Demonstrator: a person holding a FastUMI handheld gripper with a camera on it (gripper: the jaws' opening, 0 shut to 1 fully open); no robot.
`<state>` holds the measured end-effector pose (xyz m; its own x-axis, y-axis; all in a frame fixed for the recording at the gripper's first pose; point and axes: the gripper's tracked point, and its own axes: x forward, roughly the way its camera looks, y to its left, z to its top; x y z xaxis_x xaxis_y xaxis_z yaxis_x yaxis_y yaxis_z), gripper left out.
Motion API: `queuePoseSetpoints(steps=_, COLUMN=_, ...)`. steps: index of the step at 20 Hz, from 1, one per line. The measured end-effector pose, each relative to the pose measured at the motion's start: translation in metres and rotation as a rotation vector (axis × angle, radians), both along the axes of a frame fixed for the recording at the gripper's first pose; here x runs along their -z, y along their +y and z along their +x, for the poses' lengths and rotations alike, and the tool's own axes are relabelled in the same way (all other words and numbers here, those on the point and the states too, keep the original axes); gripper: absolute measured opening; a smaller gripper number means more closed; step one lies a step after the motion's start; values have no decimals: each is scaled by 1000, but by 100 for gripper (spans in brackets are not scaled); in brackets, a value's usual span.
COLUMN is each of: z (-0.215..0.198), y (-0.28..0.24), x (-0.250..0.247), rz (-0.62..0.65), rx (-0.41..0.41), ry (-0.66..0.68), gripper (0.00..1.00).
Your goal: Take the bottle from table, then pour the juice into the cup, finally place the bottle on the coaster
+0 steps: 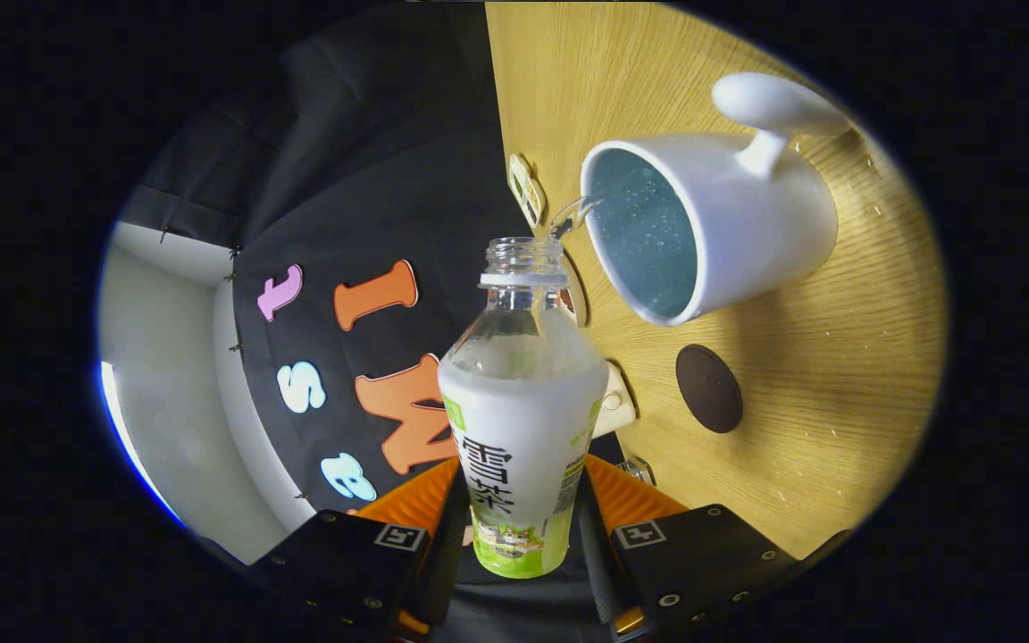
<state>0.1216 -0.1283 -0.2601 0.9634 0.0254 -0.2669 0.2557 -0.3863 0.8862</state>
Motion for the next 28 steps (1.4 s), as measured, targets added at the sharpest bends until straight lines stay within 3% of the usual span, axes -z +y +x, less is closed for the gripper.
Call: queuePoseSetpoints(steps=28, z=-15, y=-14, x=-5, rz=230, rx=64, ry=1, gripper=62)
